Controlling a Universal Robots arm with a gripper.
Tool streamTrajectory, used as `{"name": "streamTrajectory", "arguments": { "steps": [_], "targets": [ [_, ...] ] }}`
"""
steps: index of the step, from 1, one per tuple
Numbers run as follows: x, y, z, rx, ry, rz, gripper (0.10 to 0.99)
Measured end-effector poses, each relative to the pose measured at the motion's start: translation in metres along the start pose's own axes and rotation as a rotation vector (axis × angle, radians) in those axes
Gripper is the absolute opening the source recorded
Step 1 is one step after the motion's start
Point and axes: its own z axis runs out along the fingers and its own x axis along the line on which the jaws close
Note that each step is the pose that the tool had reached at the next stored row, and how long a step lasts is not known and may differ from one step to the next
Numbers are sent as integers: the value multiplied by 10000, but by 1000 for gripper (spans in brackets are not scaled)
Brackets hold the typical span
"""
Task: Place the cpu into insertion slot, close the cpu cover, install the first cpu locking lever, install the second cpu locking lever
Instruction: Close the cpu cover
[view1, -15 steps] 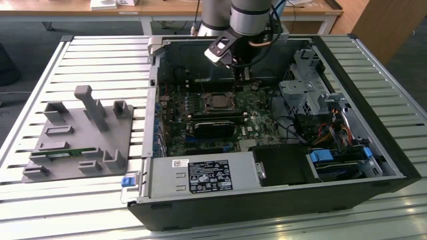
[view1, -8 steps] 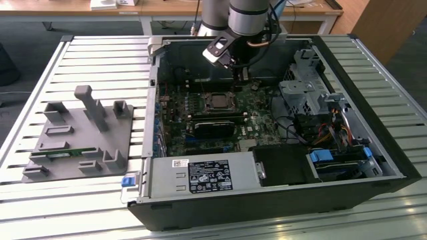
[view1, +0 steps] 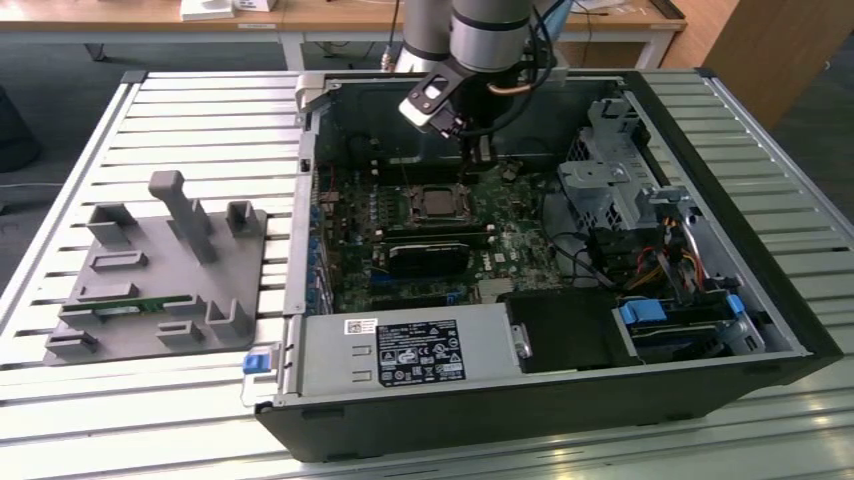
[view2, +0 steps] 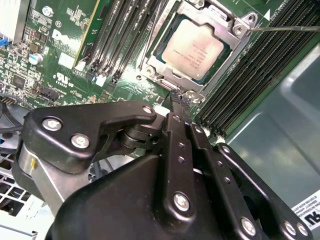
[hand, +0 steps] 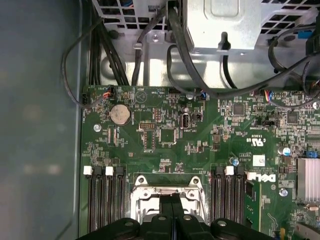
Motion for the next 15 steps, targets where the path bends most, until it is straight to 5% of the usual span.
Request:
{"name": "streamTrajectory", "arguments": {
  "steps": [15],
  "targets": [
    [0, -123, 21, 1, -1, -1, 106]
  ]
}}
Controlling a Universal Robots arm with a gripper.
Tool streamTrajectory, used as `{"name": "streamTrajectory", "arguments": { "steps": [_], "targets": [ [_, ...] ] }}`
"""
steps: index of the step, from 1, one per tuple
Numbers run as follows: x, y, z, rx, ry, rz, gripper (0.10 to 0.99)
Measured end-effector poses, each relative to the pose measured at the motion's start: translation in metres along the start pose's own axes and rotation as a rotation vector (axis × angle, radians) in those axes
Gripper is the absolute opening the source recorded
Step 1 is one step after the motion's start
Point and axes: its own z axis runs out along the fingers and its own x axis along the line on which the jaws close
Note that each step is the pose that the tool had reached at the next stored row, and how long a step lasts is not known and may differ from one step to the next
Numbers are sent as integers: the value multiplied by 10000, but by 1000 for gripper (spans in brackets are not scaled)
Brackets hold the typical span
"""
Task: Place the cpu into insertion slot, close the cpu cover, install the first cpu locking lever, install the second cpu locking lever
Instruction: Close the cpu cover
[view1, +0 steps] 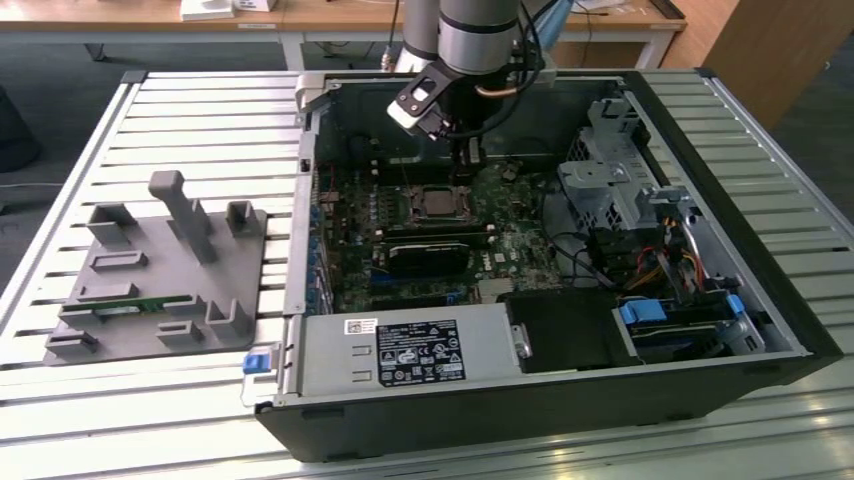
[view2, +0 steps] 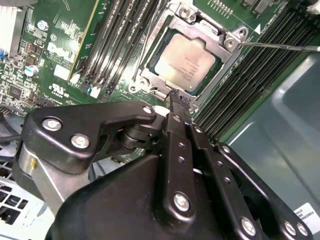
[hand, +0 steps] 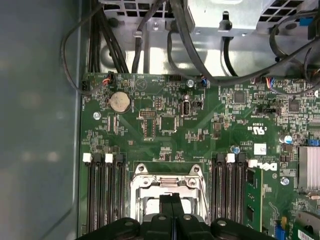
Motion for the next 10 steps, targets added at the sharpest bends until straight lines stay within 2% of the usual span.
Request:
{"name": "streamTrajectory", "arguments": {
  "steps": [10],
  "targets": [
    [0, -98, 57, 28, 0, 0, 106]
  ]
}}
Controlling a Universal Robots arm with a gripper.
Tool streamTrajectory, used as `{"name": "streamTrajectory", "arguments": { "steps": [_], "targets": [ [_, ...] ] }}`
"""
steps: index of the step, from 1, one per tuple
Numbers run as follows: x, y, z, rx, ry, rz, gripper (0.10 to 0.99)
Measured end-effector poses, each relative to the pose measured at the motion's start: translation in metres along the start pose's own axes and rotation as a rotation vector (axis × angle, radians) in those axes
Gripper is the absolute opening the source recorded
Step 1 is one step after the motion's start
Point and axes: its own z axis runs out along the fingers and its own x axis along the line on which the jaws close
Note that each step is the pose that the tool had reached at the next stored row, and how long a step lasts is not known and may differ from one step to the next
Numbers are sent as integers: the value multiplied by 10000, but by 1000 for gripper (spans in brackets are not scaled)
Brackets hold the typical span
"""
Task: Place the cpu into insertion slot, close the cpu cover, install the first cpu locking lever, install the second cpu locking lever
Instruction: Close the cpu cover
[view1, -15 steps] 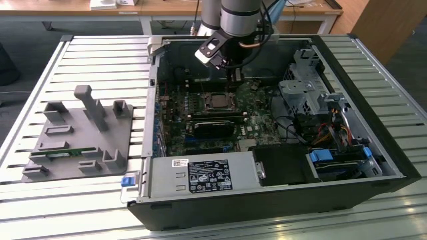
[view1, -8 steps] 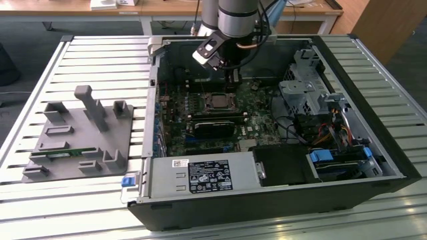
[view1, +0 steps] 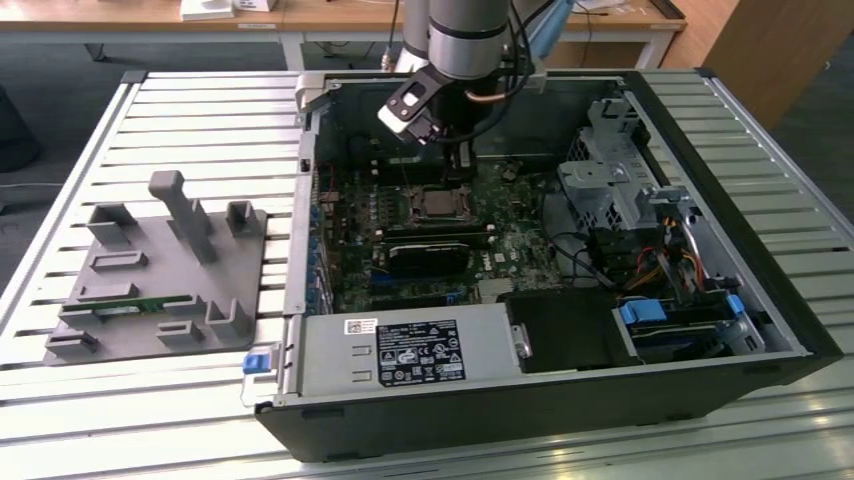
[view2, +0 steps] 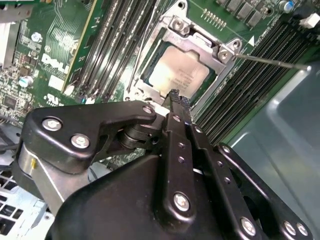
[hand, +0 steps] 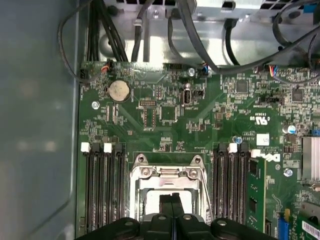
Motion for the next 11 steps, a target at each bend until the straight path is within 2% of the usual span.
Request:
{"name": "streamTrajectory", "arguments": {
  "steps": [11],
  "targets": [
    [1, -120, 103, 34, 0, 0, 106]
  ]
}}
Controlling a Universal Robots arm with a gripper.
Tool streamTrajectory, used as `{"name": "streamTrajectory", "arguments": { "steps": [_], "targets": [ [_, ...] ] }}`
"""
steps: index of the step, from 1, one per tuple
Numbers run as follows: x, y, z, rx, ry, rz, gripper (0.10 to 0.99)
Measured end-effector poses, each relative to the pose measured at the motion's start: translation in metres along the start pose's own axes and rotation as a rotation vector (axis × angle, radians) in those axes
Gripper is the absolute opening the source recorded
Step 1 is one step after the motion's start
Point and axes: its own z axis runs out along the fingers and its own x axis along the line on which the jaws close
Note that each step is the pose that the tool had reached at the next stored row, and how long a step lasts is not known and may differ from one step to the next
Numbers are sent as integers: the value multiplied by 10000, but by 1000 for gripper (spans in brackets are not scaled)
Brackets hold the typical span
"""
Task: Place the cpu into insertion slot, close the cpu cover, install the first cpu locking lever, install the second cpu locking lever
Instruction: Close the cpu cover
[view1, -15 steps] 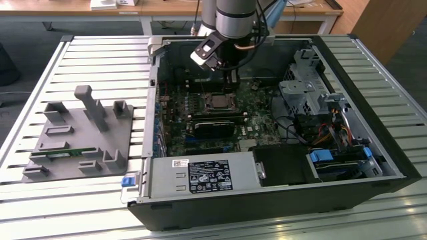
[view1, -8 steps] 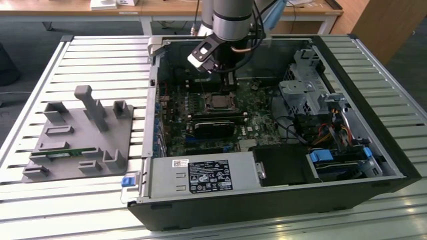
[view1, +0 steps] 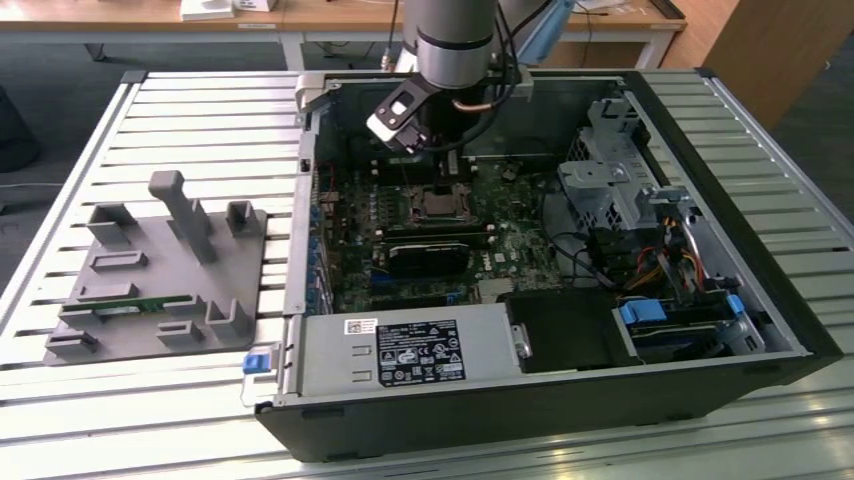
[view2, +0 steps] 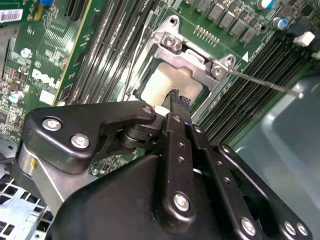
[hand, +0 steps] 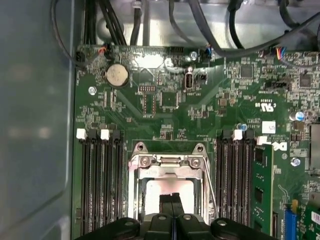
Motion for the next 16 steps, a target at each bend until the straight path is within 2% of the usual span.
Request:
{"name": "streamTrajectory", "arguments": {
  "steps": [8, 16],
  "targets": [
    [1, -109, 76, 4, 0, -3, 106],
    [1, -197, 113, 4, 2, -3, 106]
  ]
}}
